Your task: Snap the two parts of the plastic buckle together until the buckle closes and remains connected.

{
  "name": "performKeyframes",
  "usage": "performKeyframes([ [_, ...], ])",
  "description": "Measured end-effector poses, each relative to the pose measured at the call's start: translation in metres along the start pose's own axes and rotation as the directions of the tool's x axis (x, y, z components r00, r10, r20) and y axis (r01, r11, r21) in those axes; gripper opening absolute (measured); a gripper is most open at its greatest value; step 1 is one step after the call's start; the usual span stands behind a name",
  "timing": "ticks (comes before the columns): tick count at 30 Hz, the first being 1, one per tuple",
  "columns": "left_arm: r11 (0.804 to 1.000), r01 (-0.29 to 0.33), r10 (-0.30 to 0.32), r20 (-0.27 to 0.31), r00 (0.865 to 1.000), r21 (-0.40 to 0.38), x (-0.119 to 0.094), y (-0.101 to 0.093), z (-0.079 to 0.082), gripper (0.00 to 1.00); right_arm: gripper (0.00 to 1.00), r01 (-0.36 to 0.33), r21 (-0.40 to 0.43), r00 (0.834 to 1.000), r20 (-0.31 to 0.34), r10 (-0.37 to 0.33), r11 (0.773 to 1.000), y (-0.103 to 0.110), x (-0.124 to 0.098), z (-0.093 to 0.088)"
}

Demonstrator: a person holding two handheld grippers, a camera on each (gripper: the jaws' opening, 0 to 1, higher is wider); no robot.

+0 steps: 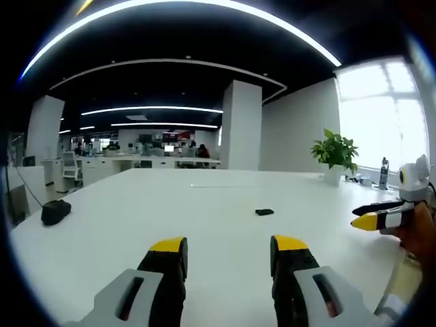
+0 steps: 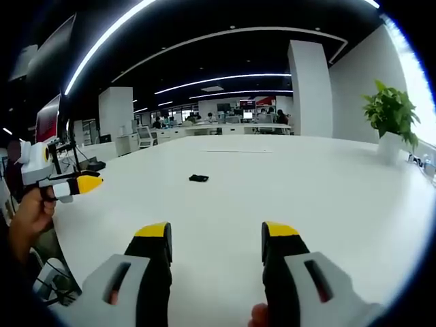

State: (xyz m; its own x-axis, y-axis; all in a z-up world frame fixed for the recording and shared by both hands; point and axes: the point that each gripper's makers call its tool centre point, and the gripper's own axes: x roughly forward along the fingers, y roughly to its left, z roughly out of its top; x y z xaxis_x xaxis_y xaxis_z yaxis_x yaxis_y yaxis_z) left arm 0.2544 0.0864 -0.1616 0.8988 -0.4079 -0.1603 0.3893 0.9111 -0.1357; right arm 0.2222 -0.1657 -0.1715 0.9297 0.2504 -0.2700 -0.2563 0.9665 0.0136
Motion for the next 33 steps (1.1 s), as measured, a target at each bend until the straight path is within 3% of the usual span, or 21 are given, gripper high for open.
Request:
performKeyframes([
  [26, 0.999, -0.038, 0.038, -0.004, 0.999, 0.021, -0.003, 0.013, 0.001, 0.49, 0.53, -0.004, -0.013, 1.000, -0.011, 0.004, 1.000, -0.002, 0.005, 0.000],
  [33, 0.999, -0.026, 0.026, -0.003, 1.000, 0.026, -0.001, 0.008, 0.002, 0.49, 0.53, -0.003, -0.014, 1.000, -0.019, 0.003, 1.000, -0.003, 0.005, -0.002],
])
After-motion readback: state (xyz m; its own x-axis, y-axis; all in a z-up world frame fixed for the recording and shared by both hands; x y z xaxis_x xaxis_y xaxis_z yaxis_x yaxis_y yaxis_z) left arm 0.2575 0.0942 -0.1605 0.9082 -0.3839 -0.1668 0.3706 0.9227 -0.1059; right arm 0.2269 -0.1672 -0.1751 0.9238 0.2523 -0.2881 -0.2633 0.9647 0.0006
